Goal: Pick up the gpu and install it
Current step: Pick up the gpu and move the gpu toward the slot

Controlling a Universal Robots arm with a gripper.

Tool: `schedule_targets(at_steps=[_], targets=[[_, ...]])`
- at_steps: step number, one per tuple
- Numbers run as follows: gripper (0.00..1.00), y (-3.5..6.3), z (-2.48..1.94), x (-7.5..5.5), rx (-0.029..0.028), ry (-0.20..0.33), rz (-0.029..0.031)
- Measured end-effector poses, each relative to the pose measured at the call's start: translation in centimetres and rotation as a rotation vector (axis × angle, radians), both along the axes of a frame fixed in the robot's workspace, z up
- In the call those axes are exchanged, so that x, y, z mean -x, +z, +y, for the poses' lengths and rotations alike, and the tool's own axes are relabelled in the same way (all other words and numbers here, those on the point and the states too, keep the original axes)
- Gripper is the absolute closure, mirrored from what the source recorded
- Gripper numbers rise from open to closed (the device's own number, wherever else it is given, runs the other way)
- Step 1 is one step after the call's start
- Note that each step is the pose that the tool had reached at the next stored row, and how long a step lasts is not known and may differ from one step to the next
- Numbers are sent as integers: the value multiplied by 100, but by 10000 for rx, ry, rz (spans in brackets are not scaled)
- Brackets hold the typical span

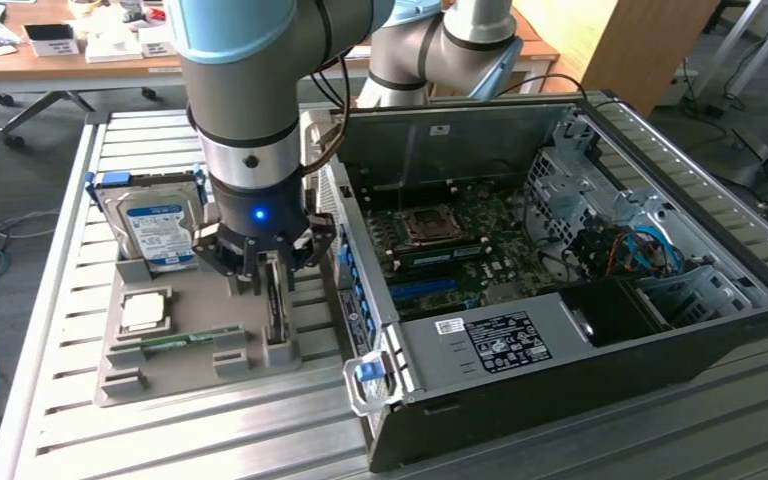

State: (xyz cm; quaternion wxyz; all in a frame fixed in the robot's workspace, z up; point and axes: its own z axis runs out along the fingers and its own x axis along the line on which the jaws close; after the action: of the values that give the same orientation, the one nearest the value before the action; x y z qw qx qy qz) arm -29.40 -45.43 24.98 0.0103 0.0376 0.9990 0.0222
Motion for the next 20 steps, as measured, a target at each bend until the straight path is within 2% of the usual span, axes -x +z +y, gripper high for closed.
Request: schedule_targets(at_steps=[4,10,20], targets=[[57,-39,13,2,1,-4,5],[57,-83,66,1,-1,-10,3],[57,-188,82,1,0,-12,14]])
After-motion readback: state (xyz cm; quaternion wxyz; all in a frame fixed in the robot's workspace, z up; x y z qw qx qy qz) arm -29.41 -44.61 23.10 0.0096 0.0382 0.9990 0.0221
